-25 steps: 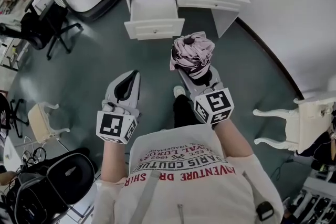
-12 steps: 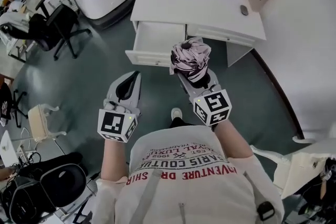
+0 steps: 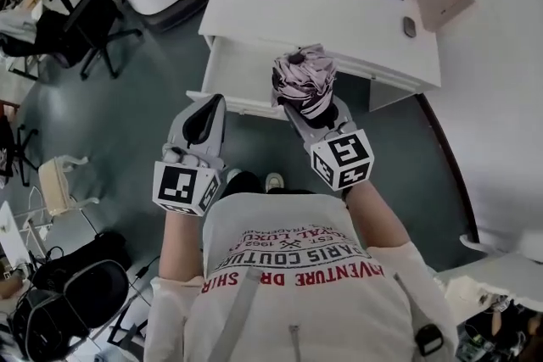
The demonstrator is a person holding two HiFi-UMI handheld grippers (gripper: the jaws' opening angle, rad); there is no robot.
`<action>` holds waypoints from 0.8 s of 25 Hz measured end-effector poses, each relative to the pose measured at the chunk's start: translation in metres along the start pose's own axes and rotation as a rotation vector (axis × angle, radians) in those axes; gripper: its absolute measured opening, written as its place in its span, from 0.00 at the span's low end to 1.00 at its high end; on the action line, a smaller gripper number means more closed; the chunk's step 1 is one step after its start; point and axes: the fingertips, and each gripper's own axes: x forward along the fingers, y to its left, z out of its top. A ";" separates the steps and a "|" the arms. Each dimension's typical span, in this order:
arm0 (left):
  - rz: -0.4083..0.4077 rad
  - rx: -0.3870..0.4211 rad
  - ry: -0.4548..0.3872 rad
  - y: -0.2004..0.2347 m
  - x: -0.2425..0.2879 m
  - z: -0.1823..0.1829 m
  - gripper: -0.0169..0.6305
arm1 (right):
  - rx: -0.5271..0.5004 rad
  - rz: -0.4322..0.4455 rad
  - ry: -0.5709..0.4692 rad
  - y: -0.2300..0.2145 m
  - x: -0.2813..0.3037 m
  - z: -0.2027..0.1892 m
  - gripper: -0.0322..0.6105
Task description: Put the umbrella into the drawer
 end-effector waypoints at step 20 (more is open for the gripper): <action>-0.087 -0.132 0.136 0.184 0.187 -0.170 0.04 | -0.072 0.296 0.525 -0.063 0.328 -0.188 0.37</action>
